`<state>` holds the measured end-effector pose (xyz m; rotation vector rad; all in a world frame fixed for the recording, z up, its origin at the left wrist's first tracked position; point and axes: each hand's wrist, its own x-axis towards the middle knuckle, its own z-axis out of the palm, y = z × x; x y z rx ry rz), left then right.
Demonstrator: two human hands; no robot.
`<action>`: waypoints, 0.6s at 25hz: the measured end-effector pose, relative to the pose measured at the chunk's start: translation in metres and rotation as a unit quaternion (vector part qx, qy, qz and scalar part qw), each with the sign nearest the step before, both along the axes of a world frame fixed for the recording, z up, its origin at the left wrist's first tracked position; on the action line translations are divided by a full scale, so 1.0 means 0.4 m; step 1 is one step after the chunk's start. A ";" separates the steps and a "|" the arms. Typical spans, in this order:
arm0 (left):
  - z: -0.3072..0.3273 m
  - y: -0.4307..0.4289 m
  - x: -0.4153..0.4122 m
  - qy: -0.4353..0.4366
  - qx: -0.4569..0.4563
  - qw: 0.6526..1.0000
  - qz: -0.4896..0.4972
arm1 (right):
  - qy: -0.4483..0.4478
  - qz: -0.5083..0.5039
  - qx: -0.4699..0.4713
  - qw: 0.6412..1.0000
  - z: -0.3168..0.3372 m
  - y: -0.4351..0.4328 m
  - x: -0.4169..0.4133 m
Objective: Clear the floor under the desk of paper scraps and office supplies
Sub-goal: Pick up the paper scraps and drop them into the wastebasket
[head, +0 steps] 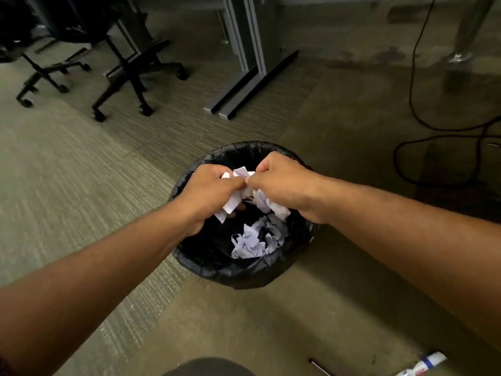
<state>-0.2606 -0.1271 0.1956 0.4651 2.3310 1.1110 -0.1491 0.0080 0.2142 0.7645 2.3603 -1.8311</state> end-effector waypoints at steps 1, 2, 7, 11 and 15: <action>-0.010 -0.006 -0.009 0.008 -0.016 1.000 -0.003 | -0.008 0.010 0.005 1.000 0.003 -0.002 -0.003; -0.018 -0.010 -0.017 0.013 -0.030 0.999 -0.008 | -0.015 0.012 0.007 1.000 0.007 -0.001 -0.002; -0.013 0.011 -0.023 0.083 -0.048 0.995 -0.012 | 0.023 -0.034 0.007 0.999 0.037 0.043 0.035; 0.022 0.085 0.033 0.174 0.033 0.983 -0.054 | 0.086 -0.079 0.043 0.992 0.039 0.121 0.092; 0.050 0.181 0.147 0.260 0.065 0.953 -0.143 | 0.127 -0.103 0.091 0.982 0.047 0.187 0.169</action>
